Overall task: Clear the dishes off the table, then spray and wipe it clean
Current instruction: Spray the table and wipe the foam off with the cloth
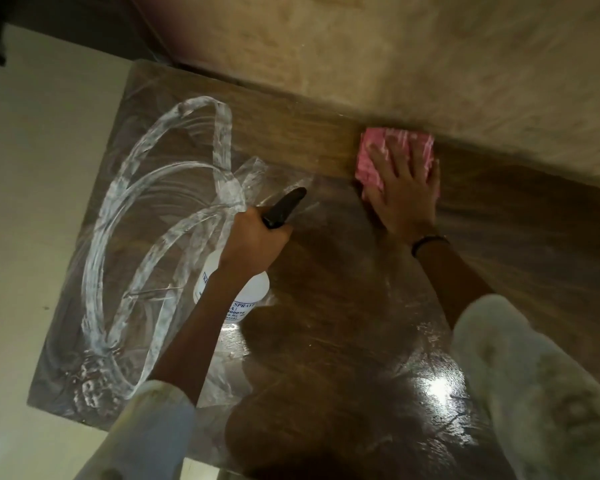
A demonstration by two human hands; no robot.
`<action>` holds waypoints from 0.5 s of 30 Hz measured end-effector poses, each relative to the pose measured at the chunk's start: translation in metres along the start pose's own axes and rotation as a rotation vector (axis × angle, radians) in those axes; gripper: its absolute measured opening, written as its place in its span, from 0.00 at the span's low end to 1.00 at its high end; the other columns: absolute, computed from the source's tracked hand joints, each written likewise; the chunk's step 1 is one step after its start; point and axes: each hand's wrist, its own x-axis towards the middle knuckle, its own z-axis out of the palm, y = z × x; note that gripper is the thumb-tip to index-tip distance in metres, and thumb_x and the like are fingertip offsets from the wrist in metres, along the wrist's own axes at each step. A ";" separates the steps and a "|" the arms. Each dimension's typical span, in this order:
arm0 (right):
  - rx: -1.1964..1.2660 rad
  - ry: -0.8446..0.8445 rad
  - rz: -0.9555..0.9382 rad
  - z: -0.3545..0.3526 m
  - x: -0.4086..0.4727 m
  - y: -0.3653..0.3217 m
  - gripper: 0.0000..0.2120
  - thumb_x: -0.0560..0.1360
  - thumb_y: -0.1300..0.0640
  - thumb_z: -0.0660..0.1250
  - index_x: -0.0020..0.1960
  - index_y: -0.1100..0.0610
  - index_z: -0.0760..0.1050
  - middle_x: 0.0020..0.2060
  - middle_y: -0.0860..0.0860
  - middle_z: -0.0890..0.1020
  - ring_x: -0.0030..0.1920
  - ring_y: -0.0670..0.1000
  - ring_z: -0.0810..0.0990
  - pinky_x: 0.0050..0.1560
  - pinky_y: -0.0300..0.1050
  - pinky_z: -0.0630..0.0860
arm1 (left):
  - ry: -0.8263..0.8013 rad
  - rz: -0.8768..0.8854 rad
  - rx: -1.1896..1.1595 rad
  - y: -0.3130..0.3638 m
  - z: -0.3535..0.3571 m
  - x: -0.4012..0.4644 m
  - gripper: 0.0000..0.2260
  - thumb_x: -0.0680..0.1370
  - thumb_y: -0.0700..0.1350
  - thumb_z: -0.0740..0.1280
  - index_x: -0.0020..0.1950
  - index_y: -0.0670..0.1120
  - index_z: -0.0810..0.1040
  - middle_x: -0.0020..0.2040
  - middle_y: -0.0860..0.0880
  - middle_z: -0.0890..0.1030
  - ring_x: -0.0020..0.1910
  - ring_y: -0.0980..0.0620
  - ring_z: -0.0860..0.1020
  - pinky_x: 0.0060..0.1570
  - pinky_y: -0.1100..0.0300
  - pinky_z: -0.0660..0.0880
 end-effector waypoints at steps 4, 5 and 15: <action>0.039 -0.004 -0.033 0.001 0.033 -0.052 0.29 0.77 0.44 0.54 0.77 0.44 0.51 0.77 0.52 0.52 0.76 0.63 0.46 0.70 0.72 0.45 | -0.008 -0.038 -0.029 -0.011 -0.008 0.007 0.07 0.72 0.41 0.68 0.44 0.37 0.80 0.36 0.34 0.79 0.26 0.46 0.72 0.30 0.59 0.68; 0.036 0.000 -0.075 0.003 0.031 -0.065 0.29 0.77 0.43 0.53 0.76 0.44 0.52 0.77 0.52 0.53 0.76 0.62 0.47 0.70 0.72 0.45 | -0.013 -0.043 -0.036 -0.013 -0.009 0.008 0.07 0.72 0.40 0.68 0.45 0.37 0.80 0.37 0.34 0.80 0.27 0.45 0.74 0.31 0.58 0.69; -0.127 -0.033 -0.322 0.024 -0.062 -0.028 0.32 0.74 0.34 0.49 0.76 0.42 0.52 0.76 0.50 0.57 0.76 0.59 0.51 0.71 0.69 0.53 | 0.002 0.019 0.076 -0.016 -0.025 0.011 0.13 0.72 0.38 0.66 0.28 0.47 0.71 0.22 0.48 0.68 0.20 0.52 0.67 0.25 0.62 0.62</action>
